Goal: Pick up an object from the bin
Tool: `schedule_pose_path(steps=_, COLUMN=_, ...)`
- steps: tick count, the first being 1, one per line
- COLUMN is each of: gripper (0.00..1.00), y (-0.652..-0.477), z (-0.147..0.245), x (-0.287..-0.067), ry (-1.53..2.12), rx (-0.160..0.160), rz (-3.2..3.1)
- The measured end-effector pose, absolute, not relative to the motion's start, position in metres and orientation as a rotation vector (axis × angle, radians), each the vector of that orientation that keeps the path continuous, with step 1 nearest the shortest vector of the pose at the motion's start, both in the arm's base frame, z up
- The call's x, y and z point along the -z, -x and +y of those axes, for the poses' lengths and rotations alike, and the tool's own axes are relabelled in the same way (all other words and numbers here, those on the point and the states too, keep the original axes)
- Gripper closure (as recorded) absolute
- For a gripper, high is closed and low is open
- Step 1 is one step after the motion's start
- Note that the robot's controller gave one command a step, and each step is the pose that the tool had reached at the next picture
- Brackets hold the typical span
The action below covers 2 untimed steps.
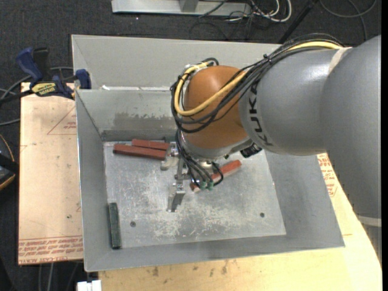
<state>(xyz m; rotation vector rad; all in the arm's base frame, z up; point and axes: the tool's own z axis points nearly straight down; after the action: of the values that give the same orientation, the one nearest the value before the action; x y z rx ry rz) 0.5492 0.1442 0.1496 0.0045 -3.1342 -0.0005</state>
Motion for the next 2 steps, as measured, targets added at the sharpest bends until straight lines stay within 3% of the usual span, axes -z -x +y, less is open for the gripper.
schedule_pose_path(steps=1, gripper=0.0, y=-0.551, z=0.144, x=-0.154, ry=-0.001, rx=0.002, rz=-3.142)
schedule_pose_path(steps=2, gripper=0.0, y=-0.569, z=0.131, x=-0.144, ry=-0.111, rx=0.006, rz=-3.143)
